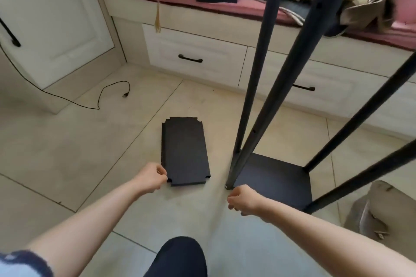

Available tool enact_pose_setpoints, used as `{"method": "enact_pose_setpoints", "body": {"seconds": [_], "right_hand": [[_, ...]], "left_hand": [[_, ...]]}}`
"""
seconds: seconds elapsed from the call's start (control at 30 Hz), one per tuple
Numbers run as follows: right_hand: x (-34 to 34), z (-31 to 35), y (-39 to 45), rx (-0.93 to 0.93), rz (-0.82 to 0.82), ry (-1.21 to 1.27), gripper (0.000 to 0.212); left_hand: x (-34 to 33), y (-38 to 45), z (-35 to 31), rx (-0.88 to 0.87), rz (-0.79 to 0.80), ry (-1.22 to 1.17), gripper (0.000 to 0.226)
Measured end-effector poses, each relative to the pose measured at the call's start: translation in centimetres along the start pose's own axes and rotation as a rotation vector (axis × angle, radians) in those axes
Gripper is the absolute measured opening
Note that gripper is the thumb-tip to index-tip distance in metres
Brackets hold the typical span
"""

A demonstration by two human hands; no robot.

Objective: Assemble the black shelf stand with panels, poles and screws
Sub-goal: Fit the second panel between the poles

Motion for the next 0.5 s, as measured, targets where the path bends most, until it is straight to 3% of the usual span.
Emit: {"method": "enact_pose_setpoints", "body": {"seconds": [0.17,0.3,0.4,0.5], "right_hand": [[-3.8,0.3,4.8,-0.112,0.01,0.273,0.024],[-6.9,1.2,7.3,-0.294,0.059,0.672,0.029],[-8.8,2.4,8.3,-0.393,0.167,1.027,0.027],[-9.5,2.1,9.2,-0.482,0.142,1.204,0.033]], "left_hand": [[-2.2,4.7,3.4,0.132,-0.089,-0.135,0.019],[-4.2,7.7,4.1,0.209,-0.145,-0.242,0.047],[-4.9,8.9,3.6,0.22,-0.174,-0.257,0.051],[-5.3,9.8,3.8,0.237,-0.194,-0.274,0.053]]}}
Point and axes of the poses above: each hand's wrist, its own y-axis towards the middle knuckle, its own x-axis out of the back of the hand, z = x × y, the point moved 7 cm from there along y, towards the middle knuckle, and after that the axes turned 7 degrees about -z, right-handed, at the moved point
